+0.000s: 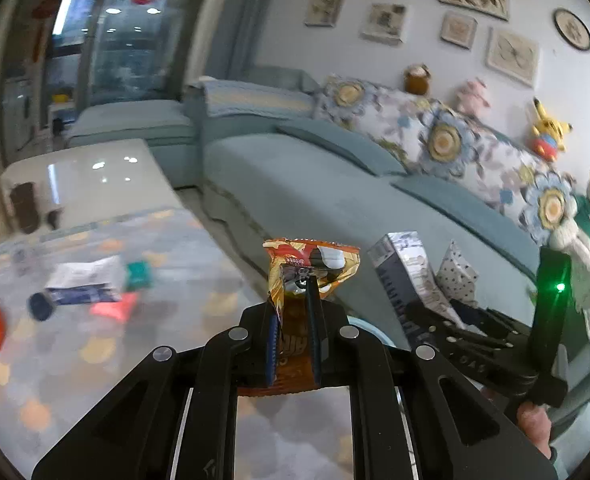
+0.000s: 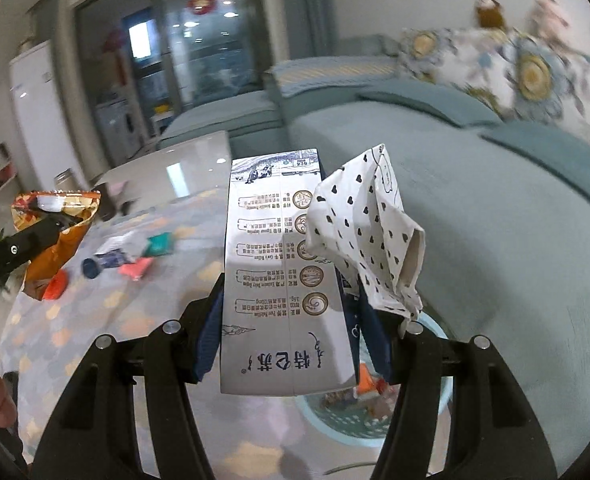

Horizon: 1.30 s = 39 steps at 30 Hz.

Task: Collect trash
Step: 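Carry the held items to the blue basket and open both tools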

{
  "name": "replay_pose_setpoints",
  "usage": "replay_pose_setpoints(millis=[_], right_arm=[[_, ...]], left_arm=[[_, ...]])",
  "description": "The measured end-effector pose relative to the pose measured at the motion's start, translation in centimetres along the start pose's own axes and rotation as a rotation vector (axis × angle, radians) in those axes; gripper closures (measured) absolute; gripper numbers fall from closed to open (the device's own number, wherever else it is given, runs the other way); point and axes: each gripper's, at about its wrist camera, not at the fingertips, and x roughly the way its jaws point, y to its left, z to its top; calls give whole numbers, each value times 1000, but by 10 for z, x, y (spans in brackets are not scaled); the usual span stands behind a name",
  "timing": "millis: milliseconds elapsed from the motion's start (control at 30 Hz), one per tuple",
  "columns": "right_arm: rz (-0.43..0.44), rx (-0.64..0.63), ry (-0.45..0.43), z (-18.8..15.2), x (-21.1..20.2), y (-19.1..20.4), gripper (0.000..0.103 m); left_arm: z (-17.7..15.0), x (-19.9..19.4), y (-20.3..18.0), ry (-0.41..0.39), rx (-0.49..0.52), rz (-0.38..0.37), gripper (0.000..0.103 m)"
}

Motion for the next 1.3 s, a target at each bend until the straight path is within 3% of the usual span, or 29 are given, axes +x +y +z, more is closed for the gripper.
replay_pose_setpoints(millis=[133, 267, 433, 500, 600, 633, 767, 833, 900, 1300], right_arm=[[-41, 69, 33, -14, 16, -36, 46], [-78, 146, 89, -37, 31, -69, 46], [-76, 257, 213, -66, 68, -103, 45], [-85, 319, 319, -83, 91, -117, 45], [-40, 415, 388, -107, 113, -139, 45], [-42, 424, 398, -113, 115, -140, 45], [-54, 442, 424, -123, 126, -147, 45], [-60, 446, 427, -125, 127, -147, 44], [-56, 449, 426, -125, 127, -144, 44], [-38, 437, 350, -108, 109, -138, 38]], left_arm=[[-5, 34, -22, 52, 12, -62, 93], [-24, 82, -42, 153, -1, -129, 93], [-57, 129, -53, 277, -8, -154, 93], [-71, 143, -52, 324, 1, -153, 93], [-77, 158, -48, 370, -11, -156, 90], [-78, 163, -47, 375, -10, -137, 83], [-79, 168, -46, 389, -19, -136, 75], [-79, 167, -50, 385, -1, -126, 63], [-76, 163, -51, 373, 2, -124, 59], [-68, 154, -47, 344, -13, -123, 58]])
